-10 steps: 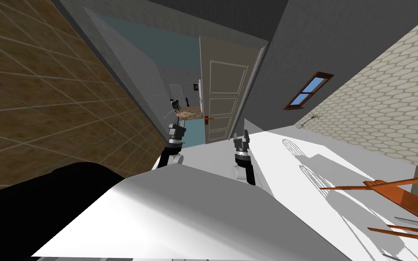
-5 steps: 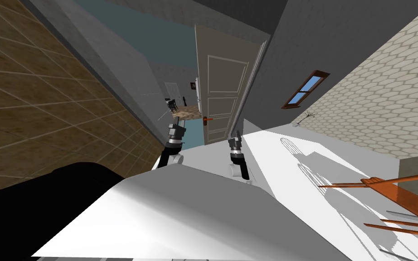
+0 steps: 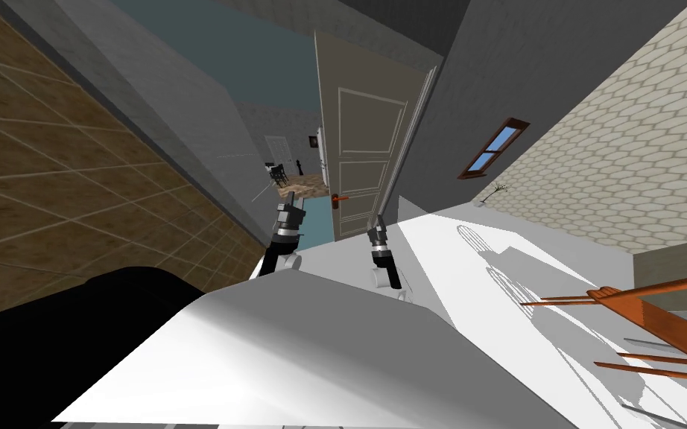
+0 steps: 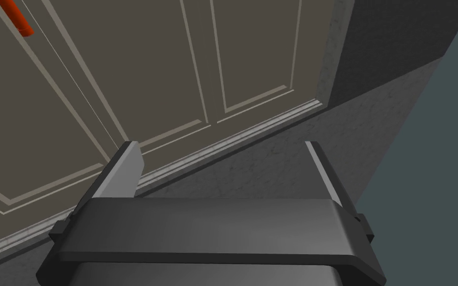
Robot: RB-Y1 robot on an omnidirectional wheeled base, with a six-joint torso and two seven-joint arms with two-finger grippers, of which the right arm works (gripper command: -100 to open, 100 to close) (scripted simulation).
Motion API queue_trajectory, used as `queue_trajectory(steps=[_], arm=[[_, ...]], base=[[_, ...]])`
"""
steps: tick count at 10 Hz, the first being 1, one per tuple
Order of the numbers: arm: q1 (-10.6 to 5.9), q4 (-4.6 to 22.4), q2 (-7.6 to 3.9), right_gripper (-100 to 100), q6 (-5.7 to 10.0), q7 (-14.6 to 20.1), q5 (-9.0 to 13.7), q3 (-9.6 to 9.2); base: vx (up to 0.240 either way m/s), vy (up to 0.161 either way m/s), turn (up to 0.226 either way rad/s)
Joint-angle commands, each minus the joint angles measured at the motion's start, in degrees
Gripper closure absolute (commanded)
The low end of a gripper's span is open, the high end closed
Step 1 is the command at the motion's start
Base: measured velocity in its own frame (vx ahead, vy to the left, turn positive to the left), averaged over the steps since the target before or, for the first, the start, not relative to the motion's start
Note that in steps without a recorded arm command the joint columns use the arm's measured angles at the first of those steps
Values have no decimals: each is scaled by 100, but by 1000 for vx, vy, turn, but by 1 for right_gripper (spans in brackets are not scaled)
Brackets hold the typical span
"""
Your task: Push the door open
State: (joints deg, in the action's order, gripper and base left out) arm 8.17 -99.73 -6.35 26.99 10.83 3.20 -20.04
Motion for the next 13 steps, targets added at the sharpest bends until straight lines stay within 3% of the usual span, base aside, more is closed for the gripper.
queue_trajectory(steps=[1, 3, 7, 13], arm=[[-124, 163, -23, -100, -35, 31, 0, -91], [-335, 469, -48, -100, -83, 72, -8, -270], [-547, 775, -71, -100, -130, 112, -16, -449], [-1095, 1566, -120, -100, -254, 218, -37, -912]], base=[[96, 36, -70], [116, 62, -92], [84, 45, -47], [115, 68, -84]])
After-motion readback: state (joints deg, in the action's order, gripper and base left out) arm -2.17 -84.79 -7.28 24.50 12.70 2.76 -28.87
